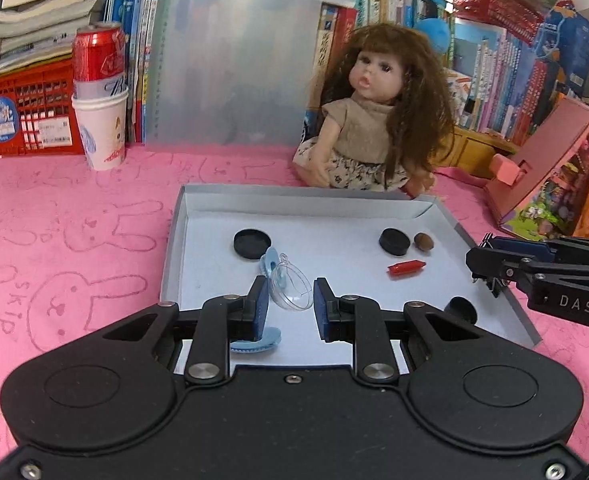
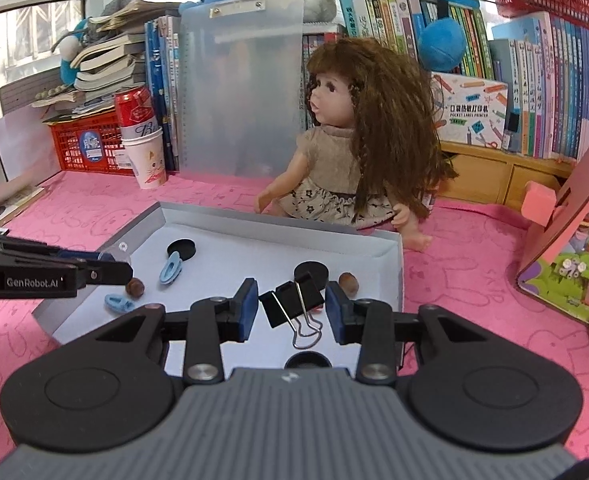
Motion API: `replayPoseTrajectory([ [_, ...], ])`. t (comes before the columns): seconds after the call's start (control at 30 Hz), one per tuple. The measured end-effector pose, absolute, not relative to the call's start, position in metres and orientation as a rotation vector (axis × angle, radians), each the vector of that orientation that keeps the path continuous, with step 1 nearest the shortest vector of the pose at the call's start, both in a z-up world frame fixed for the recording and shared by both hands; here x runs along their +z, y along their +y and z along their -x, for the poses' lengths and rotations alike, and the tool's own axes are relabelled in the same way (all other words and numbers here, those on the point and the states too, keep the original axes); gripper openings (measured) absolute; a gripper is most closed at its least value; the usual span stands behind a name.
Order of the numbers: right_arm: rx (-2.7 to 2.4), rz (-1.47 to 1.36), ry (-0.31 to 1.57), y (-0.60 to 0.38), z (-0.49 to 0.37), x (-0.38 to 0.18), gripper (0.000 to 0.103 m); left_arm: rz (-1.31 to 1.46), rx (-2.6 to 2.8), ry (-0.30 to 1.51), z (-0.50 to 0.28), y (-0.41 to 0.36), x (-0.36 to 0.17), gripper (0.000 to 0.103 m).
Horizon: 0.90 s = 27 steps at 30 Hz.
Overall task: Organize rigid objects
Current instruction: 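Carry the dome in the left tool while the right tool carries the binder clip over the tray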
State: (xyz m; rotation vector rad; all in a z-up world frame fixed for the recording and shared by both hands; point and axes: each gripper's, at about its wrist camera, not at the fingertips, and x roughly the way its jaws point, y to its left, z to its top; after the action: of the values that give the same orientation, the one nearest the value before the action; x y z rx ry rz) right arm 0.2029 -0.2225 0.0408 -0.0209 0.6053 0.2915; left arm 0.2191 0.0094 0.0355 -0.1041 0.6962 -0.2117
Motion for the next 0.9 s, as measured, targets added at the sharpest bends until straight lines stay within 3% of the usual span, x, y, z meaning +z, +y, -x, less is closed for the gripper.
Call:
replayPoseTrajectory([
  [0.9, 0.338, -0.038, 0.698, -0.22, -0.214, 0.007, 0.042, 0.071, -0.246, 0.74, -0.221, -0.001, 0.013, 0.023],
])
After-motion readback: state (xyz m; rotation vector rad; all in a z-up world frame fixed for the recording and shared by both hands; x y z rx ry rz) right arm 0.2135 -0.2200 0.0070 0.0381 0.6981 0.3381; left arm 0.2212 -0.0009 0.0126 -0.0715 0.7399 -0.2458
